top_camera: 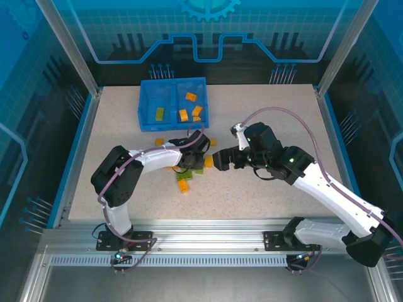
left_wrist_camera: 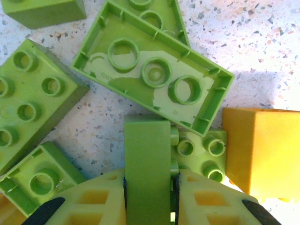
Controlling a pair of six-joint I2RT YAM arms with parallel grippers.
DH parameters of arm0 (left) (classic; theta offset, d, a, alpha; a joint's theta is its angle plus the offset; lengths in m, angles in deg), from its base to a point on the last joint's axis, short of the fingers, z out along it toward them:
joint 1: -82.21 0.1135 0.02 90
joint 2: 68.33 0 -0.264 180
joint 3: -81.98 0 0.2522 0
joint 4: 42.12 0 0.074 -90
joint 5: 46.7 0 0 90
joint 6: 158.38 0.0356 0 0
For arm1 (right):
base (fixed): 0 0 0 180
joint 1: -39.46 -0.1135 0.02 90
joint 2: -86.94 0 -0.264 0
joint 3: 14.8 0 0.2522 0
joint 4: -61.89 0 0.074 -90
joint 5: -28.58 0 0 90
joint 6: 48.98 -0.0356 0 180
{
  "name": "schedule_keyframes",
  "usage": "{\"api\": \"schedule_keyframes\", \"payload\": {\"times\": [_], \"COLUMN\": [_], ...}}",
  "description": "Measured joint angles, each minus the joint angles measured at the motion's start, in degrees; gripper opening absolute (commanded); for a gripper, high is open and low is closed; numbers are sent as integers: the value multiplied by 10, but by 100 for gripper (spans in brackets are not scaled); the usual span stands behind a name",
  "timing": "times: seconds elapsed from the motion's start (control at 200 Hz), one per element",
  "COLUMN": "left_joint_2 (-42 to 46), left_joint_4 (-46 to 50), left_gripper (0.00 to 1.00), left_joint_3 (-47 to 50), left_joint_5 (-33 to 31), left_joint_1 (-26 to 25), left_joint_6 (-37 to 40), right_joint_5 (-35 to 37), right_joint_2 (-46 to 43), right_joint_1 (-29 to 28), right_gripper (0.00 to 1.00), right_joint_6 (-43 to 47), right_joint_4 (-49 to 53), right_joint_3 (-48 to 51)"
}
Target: Sort the legos into containers by color
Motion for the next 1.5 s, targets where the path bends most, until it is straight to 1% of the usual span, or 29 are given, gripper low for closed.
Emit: {"api": "schedule_keyframes", "payload": {"times": [0.175, 0.42, 0.515, 0.58, 0.625, 0.74, 0.84, 0.945, 1.026, 1.146, 1.251, 1.326, 1.406, 1.501], "left_joint_2": [29, 152, 188, 203, 208, 204, 165, 75, -5, -110, -181, -214, -226, -225], "left_joint_4": [5, 16, 23, 28, 29, 30, 26, 13, 9, 14, 22, 31, 37, 43], "left_gripper": [21, 20, 19, 20, 20, 19, 18, 18, 18, 20, 26, 36, 43, 49], "left_joint_3": [10, 12, 7, -1, -10, -47, -110, -202, -267, -344, -397, -424, -436, -445], "left_joint_5": [0, -4, -13, -18, -21, -28, -35, -34, -34, -19, 1, 11, 15, 23], "left_joint_1": [0, 1, 9, 28, 49, 125, 192, 247, 274, 298, 313, 321, 327, 331], "left_joint_6": [0, 0, 5, 13, 21, 44, 61, 71, 74, 73, 71, 73, 70, 71], "right_joint_5": [-20, -32, -32, -32, -32, -32, -32, -32, -31, -28, -23, -19, -16, -16], "right_joint_2": [-3, -7, -10, -14, -16, -21, -23, -24, -28, -43, -58, -67, -76, -83], "right_joint_1": [5, 14, 17, 17, 17, 19, 19, 19, 19, 19, 19, 19, 19, 20], "right_gripper": [100, 100, 100, 100, 100, 100, 100, 100, 100, 100, 100, 100, 100, 100], "right_joint_6": [-8, -15, -19, -19, -19, -21, -24, -27, -28, -28, -28, -28, -30, -32], "right_joint_4": [6, 6, 6, 6, 6, 5, 5, 5, 6, 8, 17, 23, 27, 28], "right_joint_3": [11, 11, 11, 12, 12, 12, 13, 16, 16, 16, 16, 16, 16, 16]}}
